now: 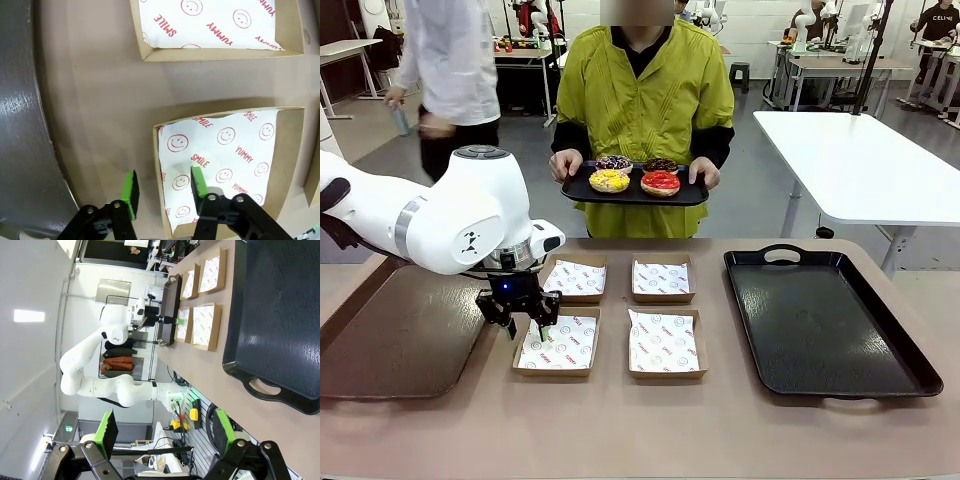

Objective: Individually package the donuts and arrange them on the tray.
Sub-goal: Pick up one Paper togo box.

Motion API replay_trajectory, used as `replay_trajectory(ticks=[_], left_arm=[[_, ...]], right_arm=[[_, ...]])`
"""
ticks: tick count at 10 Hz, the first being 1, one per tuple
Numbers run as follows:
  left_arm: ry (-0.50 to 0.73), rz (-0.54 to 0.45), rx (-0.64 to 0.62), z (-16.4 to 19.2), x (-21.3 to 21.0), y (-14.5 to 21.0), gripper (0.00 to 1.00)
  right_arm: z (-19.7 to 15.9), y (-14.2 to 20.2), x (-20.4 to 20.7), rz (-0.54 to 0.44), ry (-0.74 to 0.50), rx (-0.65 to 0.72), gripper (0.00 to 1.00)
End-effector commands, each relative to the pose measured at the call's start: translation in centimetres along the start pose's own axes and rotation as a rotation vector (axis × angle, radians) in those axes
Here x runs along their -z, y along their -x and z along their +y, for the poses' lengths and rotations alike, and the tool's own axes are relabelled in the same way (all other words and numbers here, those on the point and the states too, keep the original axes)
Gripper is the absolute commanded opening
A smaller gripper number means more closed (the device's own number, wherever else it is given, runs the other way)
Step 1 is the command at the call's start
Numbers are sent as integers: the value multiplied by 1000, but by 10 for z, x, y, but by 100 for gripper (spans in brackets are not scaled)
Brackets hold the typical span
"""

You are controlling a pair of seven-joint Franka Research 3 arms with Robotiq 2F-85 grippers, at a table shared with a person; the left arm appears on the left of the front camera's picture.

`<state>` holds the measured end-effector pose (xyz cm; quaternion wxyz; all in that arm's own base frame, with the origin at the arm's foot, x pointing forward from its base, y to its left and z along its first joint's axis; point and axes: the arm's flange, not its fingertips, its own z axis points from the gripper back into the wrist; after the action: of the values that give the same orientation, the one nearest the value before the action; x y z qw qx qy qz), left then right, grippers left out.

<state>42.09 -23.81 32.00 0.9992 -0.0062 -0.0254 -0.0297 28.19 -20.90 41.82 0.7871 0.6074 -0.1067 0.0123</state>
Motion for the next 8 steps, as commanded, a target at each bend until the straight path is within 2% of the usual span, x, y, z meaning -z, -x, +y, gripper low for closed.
replay_trajectory(ticks=[1, 8], left_arm=[[-18, -7, -25, -6, 2, -4, 0], [-17, -12, -31, -4, -4, -2, 0]], right_arm=[[-1, 0, -1, -4, -13, -6, 100], [-1, 0, -1, -4, -13, -6, 100]])
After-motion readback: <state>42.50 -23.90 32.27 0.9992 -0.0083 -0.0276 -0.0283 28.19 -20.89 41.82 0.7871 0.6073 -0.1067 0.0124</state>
